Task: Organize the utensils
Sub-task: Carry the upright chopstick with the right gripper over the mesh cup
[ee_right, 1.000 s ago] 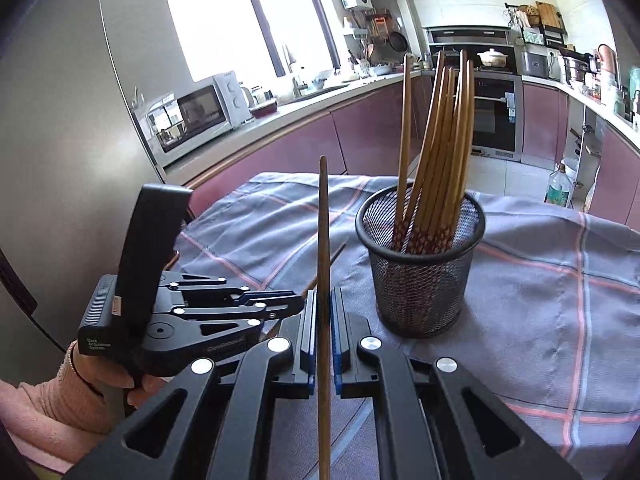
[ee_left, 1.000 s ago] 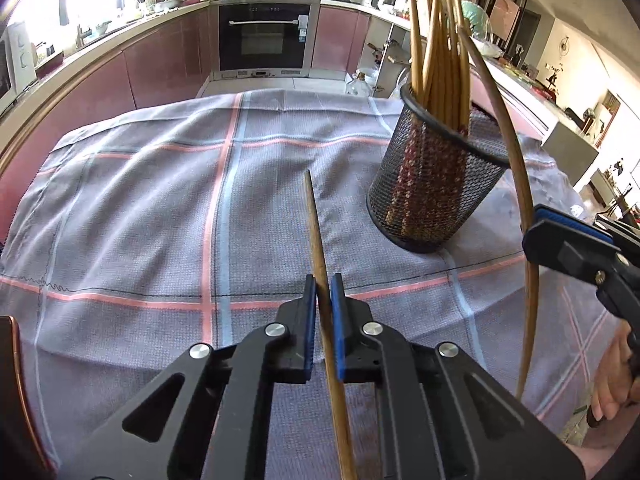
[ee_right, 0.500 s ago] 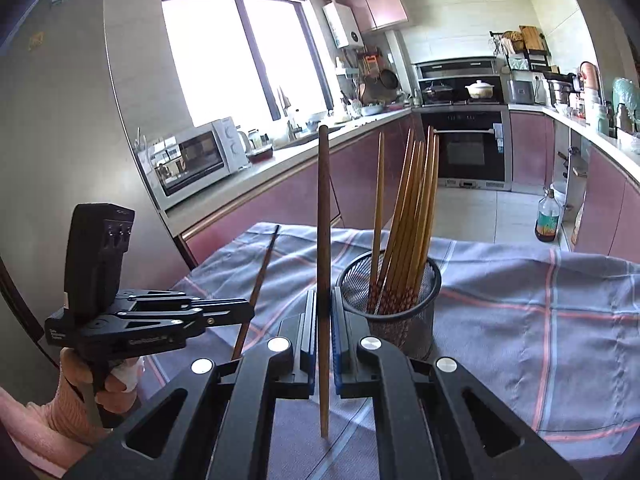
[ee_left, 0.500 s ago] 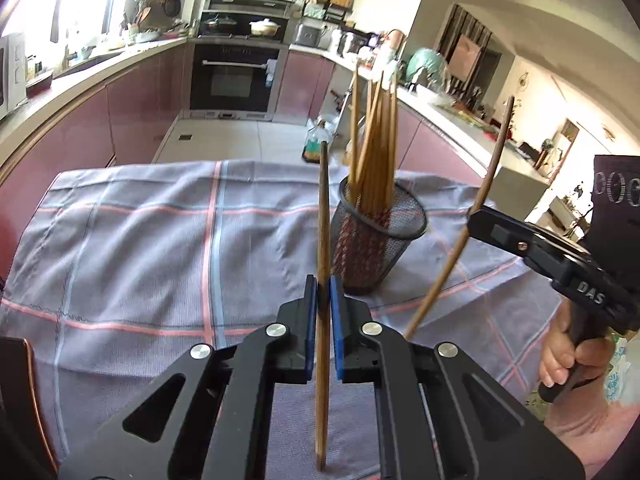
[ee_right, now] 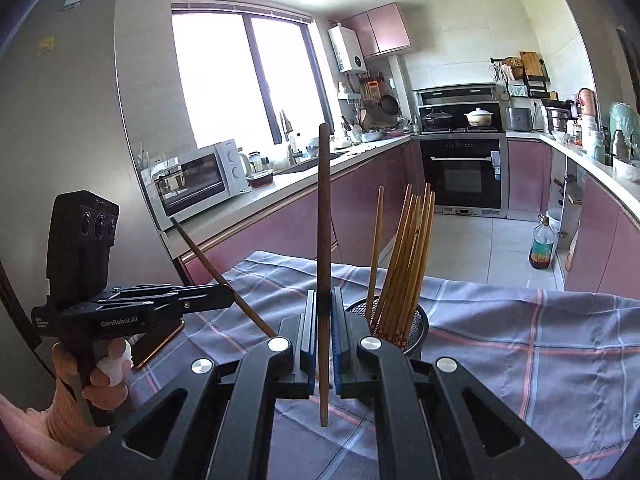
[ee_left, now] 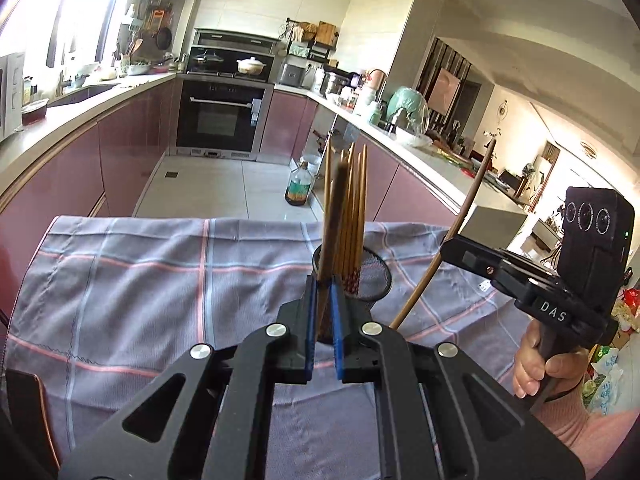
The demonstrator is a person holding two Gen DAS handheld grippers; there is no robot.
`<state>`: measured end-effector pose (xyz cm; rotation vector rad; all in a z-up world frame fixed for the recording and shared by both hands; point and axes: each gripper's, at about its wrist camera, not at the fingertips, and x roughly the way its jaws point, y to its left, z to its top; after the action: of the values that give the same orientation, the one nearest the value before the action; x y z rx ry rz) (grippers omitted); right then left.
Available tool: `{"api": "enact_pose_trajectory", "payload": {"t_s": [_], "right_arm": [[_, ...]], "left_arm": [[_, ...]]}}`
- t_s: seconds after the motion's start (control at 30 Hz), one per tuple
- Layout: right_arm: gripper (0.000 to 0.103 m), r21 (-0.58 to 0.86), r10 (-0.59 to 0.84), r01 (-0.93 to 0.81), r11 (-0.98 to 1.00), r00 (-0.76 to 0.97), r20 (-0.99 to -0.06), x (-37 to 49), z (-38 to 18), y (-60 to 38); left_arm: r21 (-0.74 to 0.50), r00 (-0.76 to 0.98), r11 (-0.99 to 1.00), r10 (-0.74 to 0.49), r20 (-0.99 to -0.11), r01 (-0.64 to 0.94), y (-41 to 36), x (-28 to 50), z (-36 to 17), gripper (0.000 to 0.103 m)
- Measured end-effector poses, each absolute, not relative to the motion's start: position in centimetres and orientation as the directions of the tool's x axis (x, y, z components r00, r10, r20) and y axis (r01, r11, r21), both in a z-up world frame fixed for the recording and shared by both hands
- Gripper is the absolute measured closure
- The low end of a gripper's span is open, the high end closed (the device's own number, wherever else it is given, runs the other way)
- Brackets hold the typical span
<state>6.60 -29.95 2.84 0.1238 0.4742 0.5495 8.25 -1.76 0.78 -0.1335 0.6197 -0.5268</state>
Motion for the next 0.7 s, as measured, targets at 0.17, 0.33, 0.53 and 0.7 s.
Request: {"api": "enact_pose_trajectory", "payload": {"t_s": [0.17,0.33,0.53,0.7], "right_arm": [[0.098,0.228,0.526,-0.474,0.851,0.761,-0.381,6.5,3.6,-30.1],[0.098,0.222,0.528,-0.479,0.849,0.766,-0.368,6.5,4.1,-30.0],[0.098,0.213,0.525,-0.48,0.851,0.775,-0.35,6.4,4.8,-30.1],[0.098,0.202,0.522,-0.481,0.853,0.783,-0.338,6.4,5.2,-30.1]], "left_arm": [[-0.268,0.705,0.855,-0.519,-0.483,0.445,-1.9,7.8,2.7,0.096],[-0.25,0.718,0.852,-0.523,-0.46,0.46,-2.3,7.1,4.5,0.096],[-0.236,0.721,0.847,-0.53,-0.447,0.476,-3.0,6.7,5.8,0.096],[-0.233,0.723,0.844,-0.535,-0.437,0.484,-3.6,7.0,6.8,0.096]]}}
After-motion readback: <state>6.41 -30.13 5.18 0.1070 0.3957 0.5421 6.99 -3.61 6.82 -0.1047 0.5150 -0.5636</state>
